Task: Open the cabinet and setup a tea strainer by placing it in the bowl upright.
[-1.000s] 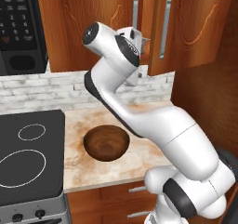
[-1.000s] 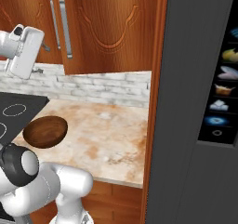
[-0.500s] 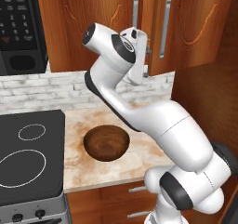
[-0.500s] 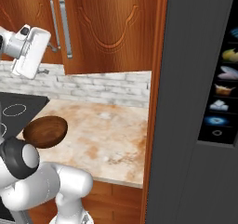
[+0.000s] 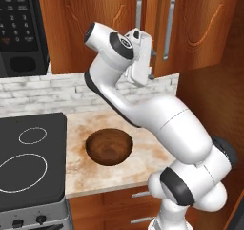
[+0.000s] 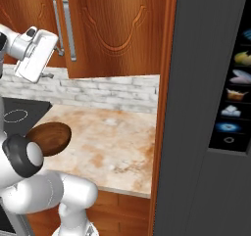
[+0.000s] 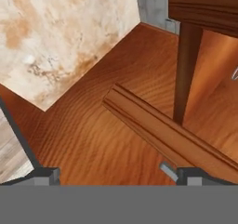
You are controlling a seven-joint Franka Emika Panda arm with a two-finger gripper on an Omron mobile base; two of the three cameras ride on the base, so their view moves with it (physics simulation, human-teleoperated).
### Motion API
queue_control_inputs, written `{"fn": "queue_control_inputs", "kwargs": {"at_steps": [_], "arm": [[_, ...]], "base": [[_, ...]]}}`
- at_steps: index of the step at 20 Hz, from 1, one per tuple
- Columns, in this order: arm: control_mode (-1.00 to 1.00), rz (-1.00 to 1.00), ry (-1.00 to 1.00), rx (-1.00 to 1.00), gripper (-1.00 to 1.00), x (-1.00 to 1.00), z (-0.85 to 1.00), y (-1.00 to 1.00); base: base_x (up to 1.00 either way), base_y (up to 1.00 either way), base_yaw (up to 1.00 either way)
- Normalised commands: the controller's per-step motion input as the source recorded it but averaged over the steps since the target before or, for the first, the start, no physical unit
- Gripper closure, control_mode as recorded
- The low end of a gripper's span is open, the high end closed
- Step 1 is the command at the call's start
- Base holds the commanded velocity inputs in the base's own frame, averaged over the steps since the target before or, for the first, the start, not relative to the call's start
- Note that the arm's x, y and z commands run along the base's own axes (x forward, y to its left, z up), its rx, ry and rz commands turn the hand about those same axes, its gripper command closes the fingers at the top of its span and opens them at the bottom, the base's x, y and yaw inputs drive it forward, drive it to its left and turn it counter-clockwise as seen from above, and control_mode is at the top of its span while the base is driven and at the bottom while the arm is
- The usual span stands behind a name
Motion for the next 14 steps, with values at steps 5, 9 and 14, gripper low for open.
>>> {"fn": "queue_control_inputs", "kwargs": {"at_steps": [5,9,14], "arm": [[-1.0,-0.03,0.04,-0.03,-1.0,0.09,0.0,0.0],[-1.0,0.0,0.0,-0.04,-1.0,0.15,0.0,0.0],[-1.0,0.0,0.0,-0.04,-1.0,0.13,0.0,0.0]], "base": [[0.0,0.0,0.0],[0.0,0.0,0.0],[0.0,0.0,0.0]]}}
